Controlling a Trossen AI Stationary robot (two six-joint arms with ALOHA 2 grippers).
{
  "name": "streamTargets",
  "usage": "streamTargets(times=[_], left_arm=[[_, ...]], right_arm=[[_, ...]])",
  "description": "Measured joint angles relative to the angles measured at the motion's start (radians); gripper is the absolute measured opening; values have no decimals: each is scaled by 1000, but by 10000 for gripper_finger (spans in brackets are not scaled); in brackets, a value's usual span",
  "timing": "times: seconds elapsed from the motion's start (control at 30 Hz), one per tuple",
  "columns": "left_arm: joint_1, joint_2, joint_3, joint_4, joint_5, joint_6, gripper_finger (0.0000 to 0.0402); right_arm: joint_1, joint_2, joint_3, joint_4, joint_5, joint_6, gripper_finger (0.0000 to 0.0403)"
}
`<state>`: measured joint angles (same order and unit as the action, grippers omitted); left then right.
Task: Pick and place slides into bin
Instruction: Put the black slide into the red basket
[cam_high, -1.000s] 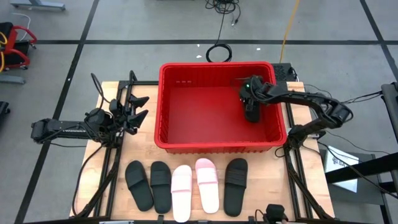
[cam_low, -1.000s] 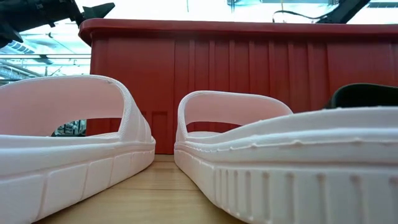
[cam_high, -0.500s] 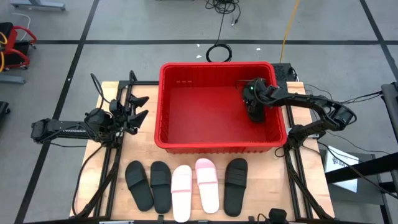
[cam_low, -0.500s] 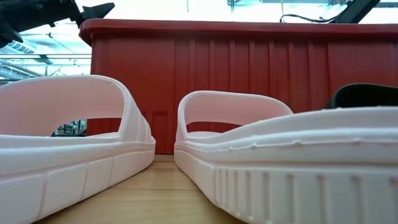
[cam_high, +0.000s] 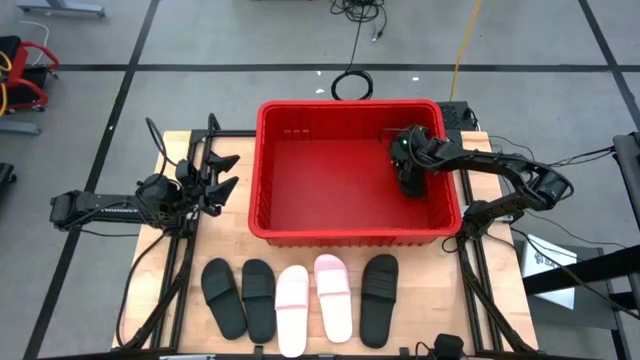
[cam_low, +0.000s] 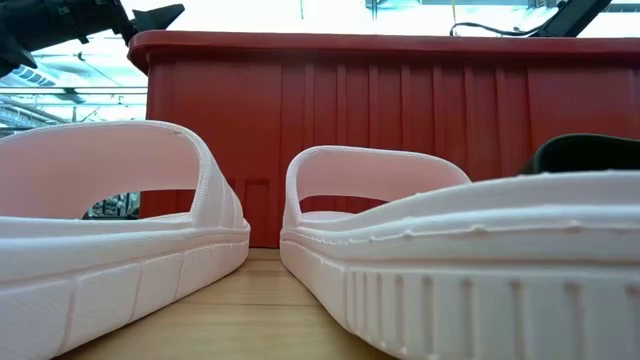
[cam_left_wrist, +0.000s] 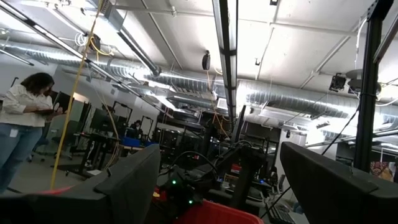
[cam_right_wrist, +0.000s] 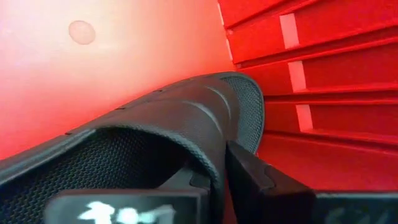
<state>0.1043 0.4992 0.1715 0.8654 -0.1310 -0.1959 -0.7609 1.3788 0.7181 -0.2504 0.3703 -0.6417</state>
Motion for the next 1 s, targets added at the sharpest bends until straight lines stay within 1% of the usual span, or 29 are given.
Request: streamTargets(times=[0.53,0.67,0.73,0.83,1.0], left_arm=[[0,0,0,0,0,1,340],[0,0,0,0,0,4,340],[0,0,0,-1,0,4,340],[0,0,0,-1,0,4,340],[0,0,0,0,0,5,340]], right_arm=[[11,-1,-1,-38,0,3,142],[18,-30,-2,-42,0,6,158],[25,-58,-2,-45,25,6,164],[34,-113,-2,-57,20,22,172],[62,-181,-2,-150,15,51,182]])
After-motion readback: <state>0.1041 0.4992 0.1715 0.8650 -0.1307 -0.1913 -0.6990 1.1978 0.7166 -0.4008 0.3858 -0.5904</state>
